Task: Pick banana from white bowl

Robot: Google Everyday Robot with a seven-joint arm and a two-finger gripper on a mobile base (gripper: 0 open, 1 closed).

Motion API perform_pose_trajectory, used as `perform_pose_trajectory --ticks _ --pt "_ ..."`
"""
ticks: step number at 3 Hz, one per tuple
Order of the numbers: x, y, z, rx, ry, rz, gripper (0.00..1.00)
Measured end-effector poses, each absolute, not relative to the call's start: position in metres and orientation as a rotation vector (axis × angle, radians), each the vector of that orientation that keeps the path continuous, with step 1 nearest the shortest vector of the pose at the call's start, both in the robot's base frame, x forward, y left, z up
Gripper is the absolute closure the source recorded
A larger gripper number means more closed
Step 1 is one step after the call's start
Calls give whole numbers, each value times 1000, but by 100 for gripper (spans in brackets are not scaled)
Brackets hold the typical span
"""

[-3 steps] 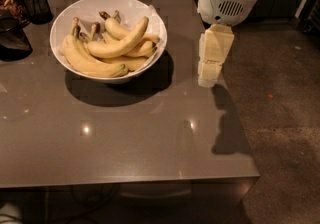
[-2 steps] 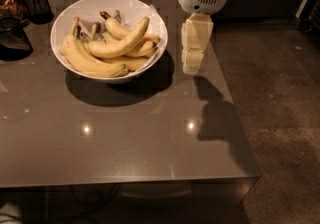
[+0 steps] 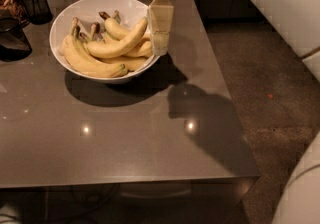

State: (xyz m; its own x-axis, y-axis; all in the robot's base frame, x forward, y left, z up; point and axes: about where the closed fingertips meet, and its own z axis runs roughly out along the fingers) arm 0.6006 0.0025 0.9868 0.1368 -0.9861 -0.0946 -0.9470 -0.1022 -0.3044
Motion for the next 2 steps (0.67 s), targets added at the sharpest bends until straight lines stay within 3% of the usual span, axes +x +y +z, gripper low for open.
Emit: perform_pose_trajectory --ticks 2 --pt "614 47 998 -2107 1815 -91 0"
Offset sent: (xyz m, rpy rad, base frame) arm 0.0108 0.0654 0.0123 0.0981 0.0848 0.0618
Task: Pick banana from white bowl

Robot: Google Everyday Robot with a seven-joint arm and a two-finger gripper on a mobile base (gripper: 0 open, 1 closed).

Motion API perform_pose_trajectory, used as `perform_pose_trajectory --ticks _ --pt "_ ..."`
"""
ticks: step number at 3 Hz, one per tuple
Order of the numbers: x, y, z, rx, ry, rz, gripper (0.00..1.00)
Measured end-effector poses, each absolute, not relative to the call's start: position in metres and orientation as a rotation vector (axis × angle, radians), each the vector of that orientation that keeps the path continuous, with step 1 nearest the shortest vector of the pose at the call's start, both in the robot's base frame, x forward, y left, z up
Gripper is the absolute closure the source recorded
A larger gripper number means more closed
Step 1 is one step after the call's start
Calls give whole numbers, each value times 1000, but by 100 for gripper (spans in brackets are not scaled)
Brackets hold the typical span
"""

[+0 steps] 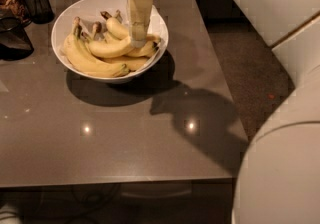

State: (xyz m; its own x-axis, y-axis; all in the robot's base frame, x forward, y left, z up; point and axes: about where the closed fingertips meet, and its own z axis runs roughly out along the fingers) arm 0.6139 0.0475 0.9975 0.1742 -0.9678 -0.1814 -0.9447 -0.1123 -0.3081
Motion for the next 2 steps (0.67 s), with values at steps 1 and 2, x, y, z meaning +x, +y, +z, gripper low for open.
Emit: perform_pose_trajectory --ticks 1,2 --pt "620 67 989 -2123 1808 -11 15" --pt "620 73 977 -2130 1816 51 18"
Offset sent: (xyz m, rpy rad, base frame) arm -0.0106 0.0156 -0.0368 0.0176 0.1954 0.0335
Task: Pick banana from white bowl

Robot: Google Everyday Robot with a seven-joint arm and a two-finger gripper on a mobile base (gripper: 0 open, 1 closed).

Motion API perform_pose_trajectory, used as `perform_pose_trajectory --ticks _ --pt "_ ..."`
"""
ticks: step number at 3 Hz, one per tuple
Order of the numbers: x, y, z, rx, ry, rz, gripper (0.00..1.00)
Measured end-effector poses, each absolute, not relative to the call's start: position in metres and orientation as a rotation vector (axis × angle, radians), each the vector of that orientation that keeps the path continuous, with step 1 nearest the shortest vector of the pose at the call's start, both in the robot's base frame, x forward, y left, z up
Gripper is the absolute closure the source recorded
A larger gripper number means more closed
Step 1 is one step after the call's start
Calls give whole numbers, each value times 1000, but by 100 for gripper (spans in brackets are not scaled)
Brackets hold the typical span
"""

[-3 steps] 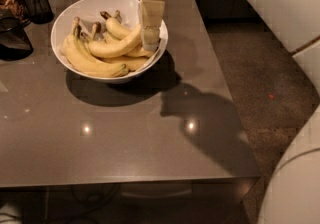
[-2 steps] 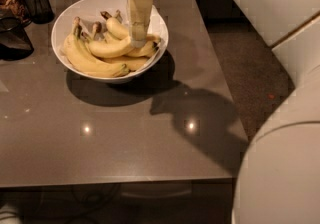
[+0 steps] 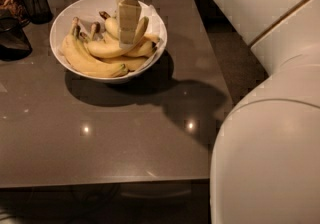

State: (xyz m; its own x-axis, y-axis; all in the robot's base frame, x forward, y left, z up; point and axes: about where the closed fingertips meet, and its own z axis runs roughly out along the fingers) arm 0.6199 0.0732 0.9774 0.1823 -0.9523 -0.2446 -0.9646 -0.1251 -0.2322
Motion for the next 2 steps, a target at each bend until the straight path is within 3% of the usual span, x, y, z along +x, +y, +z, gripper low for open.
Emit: perform_pose_trajectory --ticks 2 --pt "594 59 961 -2075 1917 122 18"
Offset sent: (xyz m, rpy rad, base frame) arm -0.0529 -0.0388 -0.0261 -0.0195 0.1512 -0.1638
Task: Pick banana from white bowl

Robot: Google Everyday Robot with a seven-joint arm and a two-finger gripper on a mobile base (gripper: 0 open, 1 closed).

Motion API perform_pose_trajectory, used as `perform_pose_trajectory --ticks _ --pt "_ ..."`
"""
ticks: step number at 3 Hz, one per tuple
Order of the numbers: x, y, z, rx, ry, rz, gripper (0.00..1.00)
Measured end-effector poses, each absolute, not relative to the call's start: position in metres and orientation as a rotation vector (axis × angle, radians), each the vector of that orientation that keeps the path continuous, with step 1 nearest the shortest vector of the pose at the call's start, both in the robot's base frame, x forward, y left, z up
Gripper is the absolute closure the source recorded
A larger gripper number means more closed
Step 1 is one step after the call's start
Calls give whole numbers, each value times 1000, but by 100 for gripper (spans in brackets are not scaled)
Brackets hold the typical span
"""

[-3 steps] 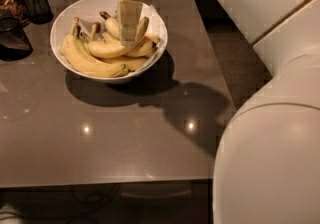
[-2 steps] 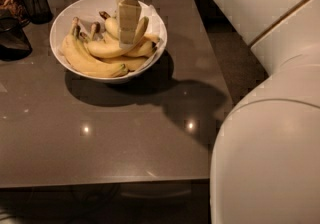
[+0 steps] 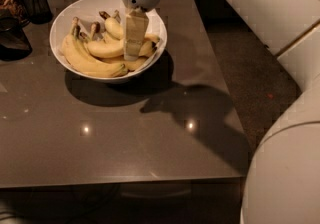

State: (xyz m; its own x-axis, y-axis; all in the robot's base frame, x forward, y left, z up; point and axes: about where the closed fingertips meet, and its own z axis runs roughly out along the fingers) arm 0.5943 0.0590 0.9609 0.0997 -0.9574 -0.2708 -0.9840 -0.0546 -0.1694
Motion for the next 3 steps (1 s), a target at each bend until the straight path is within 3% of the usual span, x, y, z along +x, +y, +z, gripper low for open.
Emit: perform_pose_trajectory --ticks 3 --pt "617 70 968 -1964 2072 115 22"
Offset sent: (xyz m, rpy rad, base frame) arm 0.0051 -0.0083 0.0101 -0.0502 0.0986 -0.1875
